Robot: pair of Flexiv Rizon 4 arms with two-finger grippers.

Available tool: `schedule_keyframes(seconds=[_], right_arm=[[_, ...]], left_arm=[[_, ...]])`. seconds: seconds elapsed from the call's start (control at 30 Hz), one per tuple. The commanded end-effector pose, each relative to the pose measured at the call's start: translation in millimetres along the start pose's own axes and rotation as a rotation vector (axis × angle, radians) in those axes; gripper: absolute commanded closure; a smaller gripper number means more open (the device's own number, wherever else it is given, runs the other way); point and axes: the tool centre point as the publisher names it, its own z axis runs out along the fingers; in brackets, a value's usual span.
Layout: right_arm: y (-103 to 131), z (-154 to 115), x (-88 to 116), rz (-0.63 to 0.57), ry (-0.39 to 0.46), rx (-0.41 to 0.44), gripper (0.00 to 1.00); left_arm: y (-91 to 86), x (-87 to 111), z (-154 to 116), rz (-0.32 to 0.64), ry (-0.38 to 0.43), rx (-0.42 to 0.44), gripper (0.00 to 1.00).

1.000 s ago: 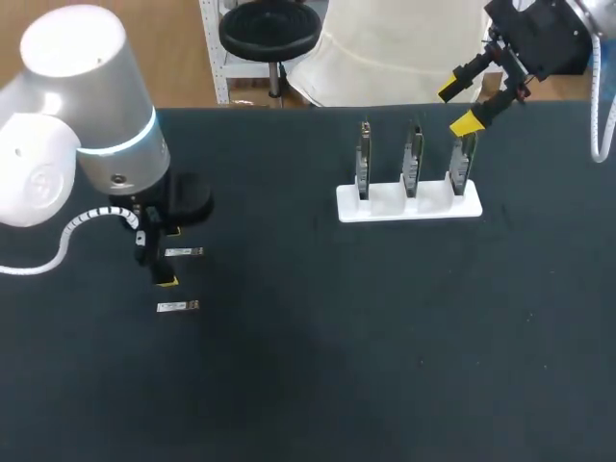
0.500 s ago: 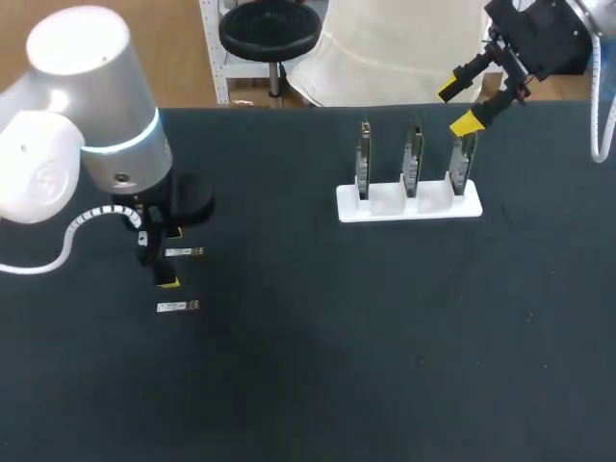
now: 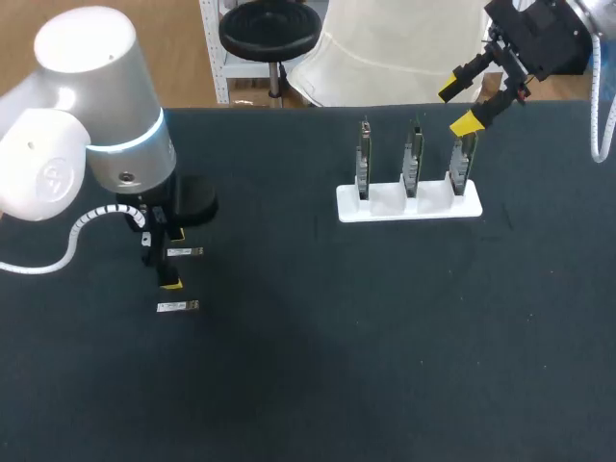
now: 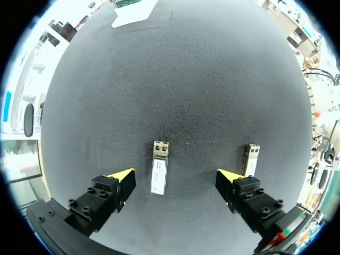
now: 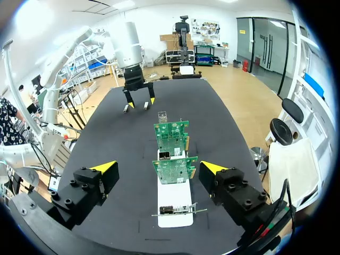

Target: Pick up the optical module with the left hand, and insert it into the network port with the right hand.

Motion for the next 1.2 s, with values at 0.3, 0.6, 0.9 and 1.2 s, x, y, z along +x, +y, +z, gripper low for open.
schedule_keyframes(seconds=[0.3,0.6,0.9,1.2], right_arm=[[-0.6,0.1,0.2,0.0,-0.001,-0.001,0.0],[-0.6,0.1,0.2,0.0,-0.001,-0.001,0.0],[-0.6,0.1,0.2,0.0,-0.001,-0.001,0.0],[-0.6,0.1,0.2,0.0,-0.001,-0.001,0.0]], left_arm=[[0.9,3.0,2.4,-0.002,0.004,0.013,0.0],[1.7,4.4,4.5,-0.005,0.01,0.02,0.0],[3.5,4.2,6.1,0.003,0.015,0.019,0.49],[4.3,2.0,7.2,0.008,0.018,0.014,1.0]])
